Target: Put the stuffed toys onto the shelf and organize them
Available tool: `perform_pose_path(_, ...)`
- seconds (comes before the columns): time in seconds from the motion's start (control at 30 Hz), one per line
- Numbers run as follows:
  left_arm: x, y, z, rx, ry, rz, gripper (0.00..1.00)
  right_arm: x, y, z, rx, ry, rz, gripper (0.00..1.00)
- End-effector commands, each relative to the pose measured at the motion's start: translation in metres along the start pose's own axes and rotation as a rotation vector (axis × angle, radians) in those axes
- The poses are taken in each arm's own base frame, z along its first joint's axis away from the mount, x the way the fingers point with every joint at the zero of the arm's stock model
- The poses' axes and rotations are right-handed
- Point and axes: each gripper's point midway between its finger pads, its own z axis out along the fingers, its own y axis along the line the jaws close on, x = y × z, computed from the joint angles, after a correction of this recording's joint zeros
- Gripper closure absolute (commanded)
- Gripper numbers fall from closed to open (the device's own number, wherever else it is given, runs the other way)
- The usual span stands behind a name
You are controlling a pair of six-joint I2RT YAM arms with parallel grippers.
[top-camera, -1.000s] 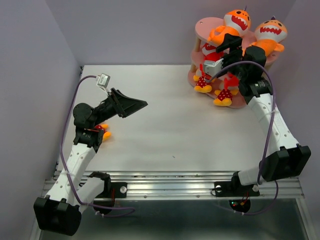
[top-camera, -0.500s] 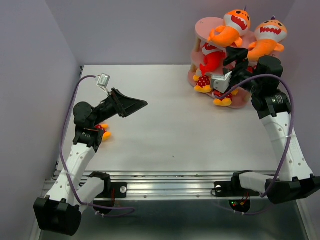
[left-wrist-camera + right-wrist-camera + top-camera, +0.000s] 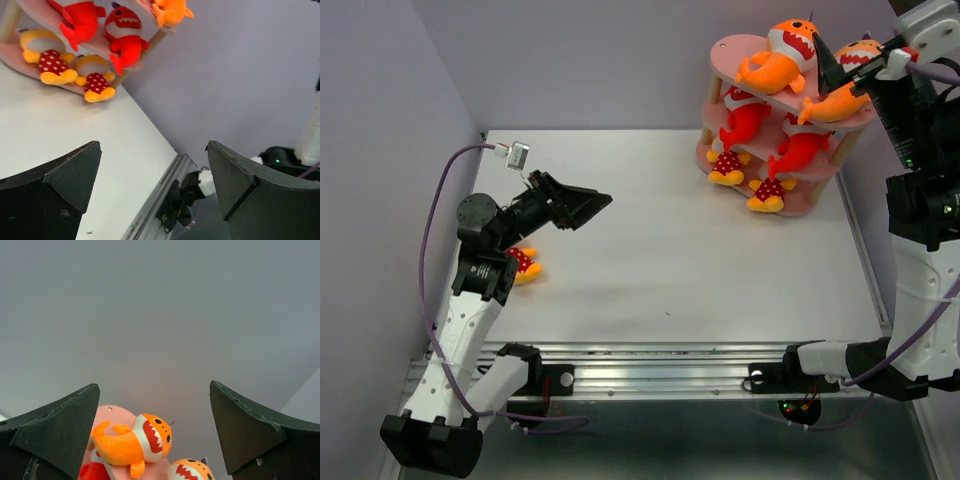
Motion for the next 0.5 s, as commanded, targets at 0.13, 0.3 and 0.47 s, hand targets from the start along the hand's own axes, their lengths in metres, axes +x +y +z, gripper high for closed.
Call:
perform_pose_path(0.13, -0.035, -0.007, -0.021, -0.152, -0.125, 0.292, 0.01, -0.011, -0.026, -0.005, 0.178, -0.013, 0.298, 0.04)
perform_pose_path(0.3, -0.040, 0.008, -0.038, -0.296, -0.156, 0.345, 0.01, -0.027, -0.015, -0.022, 0.126, -0.042, 0.334, 0.04)
perform_pose_path(0.47, -0.048, 0.026, -0.065, -0.467, -0.233, 0.387, 0.01, -0.023, 0.021, -0.035, -0.041, -0.001, 0.359, 0.04)
